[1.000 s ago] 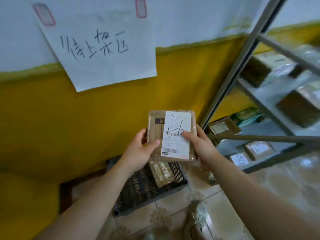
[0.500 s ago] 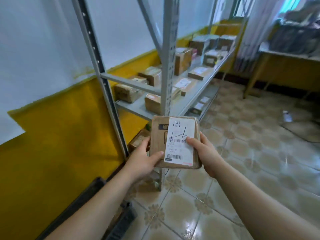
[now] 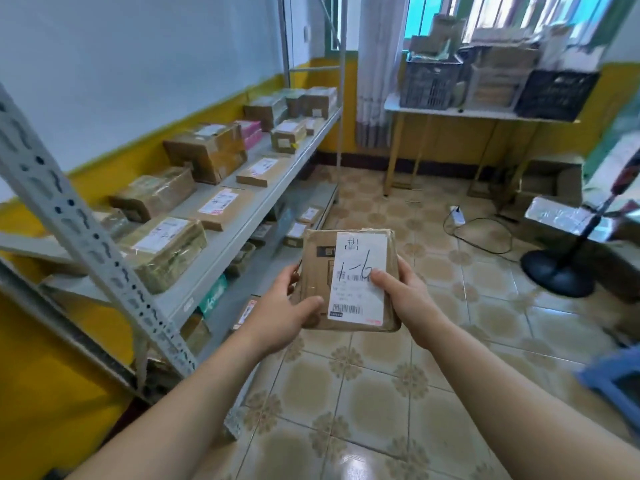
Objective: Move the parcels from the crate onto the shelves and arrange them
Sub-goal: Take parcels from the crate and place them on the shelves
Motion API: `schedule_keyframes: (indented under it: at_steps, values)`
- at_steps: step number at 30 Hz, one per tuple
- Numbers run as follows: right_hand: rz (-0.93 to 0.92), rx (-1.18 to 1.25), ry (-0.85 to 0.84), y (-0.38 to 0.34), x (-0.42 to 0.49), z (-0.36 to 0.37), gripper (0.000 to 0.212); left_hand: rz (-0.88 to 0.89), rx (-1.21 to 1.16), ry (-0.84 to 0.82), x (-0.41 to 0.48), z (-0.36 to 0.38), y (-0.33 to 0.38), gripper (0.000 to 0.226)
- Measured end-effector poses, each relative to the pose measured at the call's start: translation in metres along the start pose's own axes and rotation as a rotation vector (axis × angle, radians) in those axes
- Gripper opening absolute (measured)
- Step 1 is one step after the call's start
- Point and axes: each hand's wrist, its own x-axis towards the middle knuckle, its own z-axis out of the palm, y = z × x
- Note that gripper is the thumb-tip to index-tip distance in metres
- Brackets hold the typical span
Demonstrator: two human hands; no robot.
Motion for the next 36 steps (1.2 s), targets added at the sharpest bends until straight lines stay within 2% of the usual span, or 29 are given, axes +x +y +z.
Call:
schedule_keyframes:
  at_steps: [5, 9, 15, 19, 24, 27, 36]
  values:
    - [0.017, -0.005, 0.028, -0.005, 0.079, -0.022, 0.053, -0.01, 0.036, 0.018, 0.086, 0.016, 0.003, 0.07]
    - [0.047, 0.006, 0.061, -0.023, 0.151, -0.04, 0.05, -0.059, 0.031, -0.009, 0.167, 0.025, 0.008, 0.075]
    - [0.039, 0.005, 0.085, -0.055, 0.246, -0.076, 0.054, -0.035, 0.034, -0.081, 0.28, 0.051, 0.035, 0.075]
    - [0.039, -0.017, 0.06, -0.065, 0.314, -0.107, 0.054, -0.06, 0.004, -0.087, 0.346, 0.076, 0.046, 0.075]
    - [0.078, -0.095, -0.062, -0.065, 0.42, -0.132, 0.055, -0.162, 0.024, 0.04, 0.42, 0.103, 0.042, 0.076]
    - [0.119, -0.163, -0.192, -0.061, 0.476, -0.125, 0.056, -0.261, 0.017, 0.132, 0.45, 0.108, 0.036, 0.072]
    - [0.234, -0.288, -0.565, -0.027, 0.572, -0.005, 0.06, -0.605, -0.036, 0.354, 0.47, 0.057, -0.046, 0.074]
